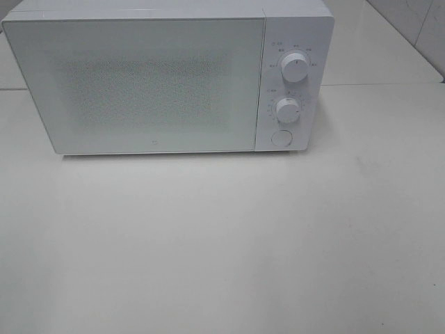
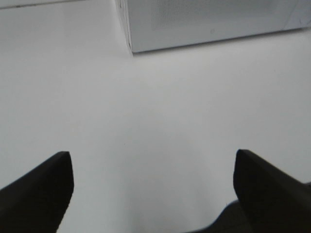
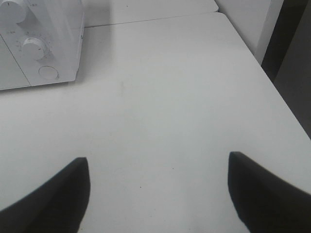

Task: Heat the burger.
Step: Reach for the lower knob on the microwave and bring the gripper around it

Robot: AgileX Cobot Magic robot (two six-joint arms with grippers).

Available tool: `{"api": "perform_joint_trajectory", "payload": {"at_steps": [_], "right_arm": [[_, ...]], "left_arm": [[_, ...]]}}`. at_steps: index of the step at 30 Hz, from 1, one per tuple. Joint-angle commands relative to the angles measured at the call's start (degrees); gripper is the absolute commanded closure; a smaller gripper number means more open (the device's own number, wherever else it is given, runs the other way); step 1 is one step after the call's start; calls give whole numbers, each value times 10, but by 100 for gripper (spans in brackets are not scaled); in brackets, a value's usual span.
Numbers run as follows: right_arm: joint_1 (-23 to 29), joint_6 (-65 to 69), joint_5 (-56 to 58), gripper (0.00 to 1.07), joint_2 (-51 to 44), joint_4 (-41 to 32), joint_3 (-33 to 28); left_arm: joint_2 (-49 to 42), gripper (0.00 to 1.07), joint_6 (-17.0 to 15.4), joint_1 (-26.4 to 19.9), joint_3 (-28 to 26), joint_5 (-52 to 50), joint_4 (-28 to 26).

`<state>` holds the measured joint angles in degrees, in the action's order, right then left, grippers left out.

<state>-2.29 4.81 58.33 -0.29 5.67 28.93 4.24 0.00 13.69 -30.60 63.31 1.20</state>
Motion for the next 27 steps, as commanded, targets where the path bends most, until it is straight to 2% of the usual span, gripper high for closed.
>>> {"api": "perform_joint_trajectory", "payload": {"at_steps": [1,18,20,21,23,27], "right_arm": [[-4,-3,-9,34,-14,-2,-1],[-4,-3,-9,34,-14,-2,-1],[-4,-3,-9,34,-14,-2,-1],[-4,-3,-9,34,-14,-2,-1],[-4,-3,-9,34,-14,-2,-1],[-4,-3,-9,34,-14,-2,-1]], "left_arm": [[-5,22,0,-1,17,-40,-12],[-7,22,0,-11,17,-38,-12],[-7,22,0,-61,17,-38,-12],[-7,22,0,-61,17,-38,-12],[-11,22,0,-101,17,-38,-12],[-34,22,0,-126,17,-38,-12]]}}
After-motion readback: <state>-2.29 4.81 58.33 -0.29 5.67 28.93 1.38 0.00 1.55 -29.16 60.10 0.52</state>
